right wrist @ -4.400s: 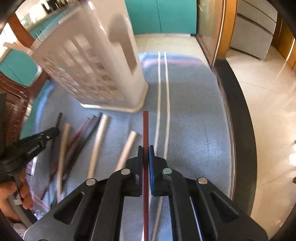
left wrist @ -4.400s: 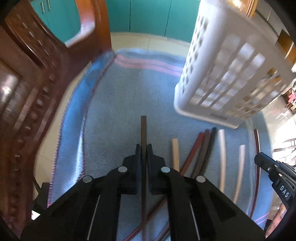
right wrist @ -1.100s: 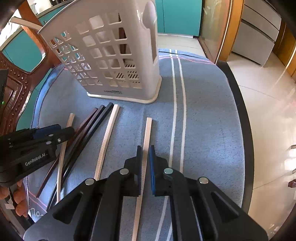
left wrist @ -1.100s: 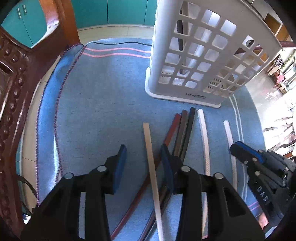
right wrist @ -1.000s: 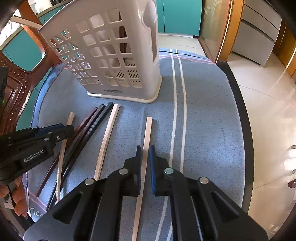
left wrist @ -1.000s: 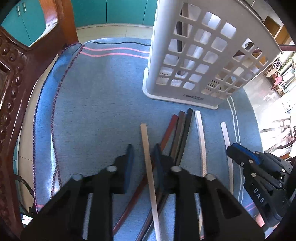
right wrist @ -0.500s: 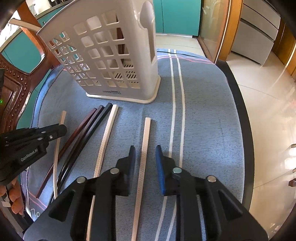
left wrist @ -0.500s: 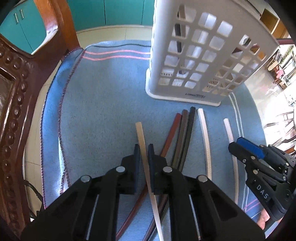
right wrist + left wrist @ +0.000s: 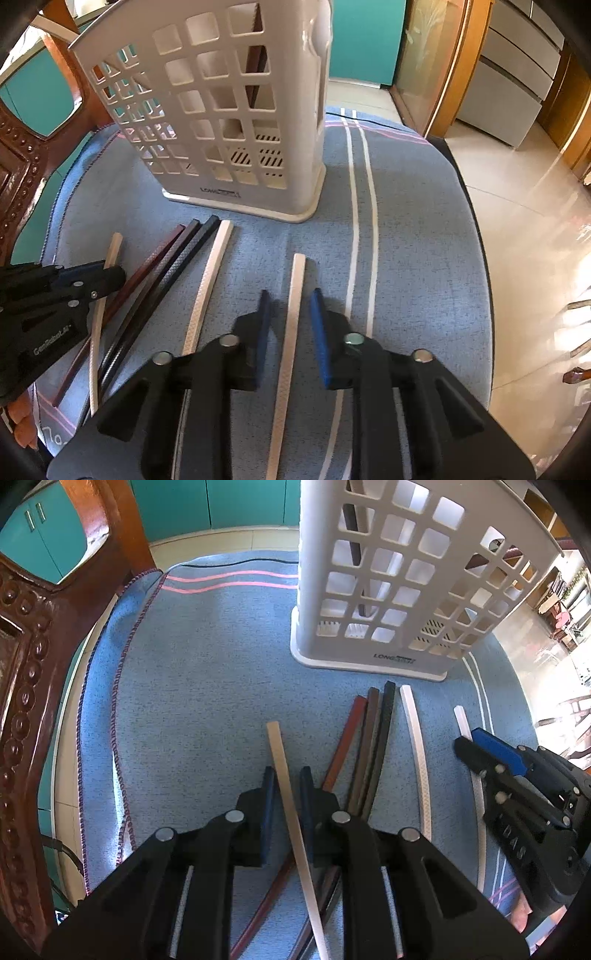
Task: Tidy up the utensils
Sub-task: 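Lift both light chopsticks and insert them into the white utensil holder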
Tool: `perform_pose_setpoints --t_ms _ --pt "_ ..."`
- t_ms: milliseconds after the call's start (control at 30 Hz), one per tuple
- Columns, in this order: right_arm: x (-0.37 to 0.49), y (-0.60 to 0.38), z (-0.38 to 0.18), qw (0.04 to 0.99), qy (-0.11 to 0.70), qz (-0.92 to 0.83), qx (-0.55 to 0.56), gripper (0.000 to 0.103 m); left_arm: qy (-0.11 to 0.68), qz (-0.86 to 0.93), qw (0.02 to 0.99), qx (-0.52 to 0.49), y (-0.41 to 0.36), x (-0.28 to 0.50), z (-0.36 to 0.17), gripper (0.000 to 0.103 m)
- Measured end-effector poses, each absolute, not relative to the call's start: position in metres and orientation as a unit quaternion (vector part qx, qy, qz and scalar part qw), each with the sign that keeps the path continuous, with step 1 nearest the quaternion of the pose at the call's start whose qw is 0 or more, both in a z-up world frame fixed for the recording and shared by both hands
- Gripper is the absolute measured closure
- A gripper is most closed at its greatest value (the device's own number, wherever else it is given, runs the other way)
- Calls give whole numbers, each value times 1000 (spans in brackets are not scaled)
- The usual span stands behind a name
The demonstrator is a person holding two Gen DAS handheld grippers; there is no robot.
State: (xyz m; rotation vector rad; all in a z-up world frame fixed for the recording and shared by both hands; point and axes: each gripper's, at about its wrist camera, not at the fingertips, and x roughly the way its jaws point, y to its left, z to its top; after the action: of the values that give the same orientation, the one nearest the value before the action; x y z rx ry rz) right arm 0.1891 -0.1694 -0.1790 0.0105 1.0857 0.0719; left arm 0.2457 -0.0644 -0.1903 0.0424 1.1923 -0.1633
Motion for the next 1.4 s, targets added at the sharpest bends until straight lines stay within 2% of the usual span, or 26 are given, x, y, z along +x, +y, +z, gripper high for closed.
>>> perform_pose_setpoints --t_ms 233,467,667,867,1067,1400 --pt "192 -177 -177 855 515 52 34 96 559 -77 825 18 -54 244 -186 88" --pt "193 -196 -155 868 487 71 68 96 536 -70 841 -3 -41 243 -168 93" --pt "181 -208 -117 887 438 113 92 96 467 -96 879 -4 -39 221 -116 95" --pt "147 -235 -53 905 367 174 122 96 381 -133 915 11 -34 187 -60 96" --pt "116 -251 10 922 290 207 151 96 270 -175 947 1 -23 145 19 96" --pt "122 -255 110 958 150 182 165 96 154 -164 972 -68 -19 151 103 96"
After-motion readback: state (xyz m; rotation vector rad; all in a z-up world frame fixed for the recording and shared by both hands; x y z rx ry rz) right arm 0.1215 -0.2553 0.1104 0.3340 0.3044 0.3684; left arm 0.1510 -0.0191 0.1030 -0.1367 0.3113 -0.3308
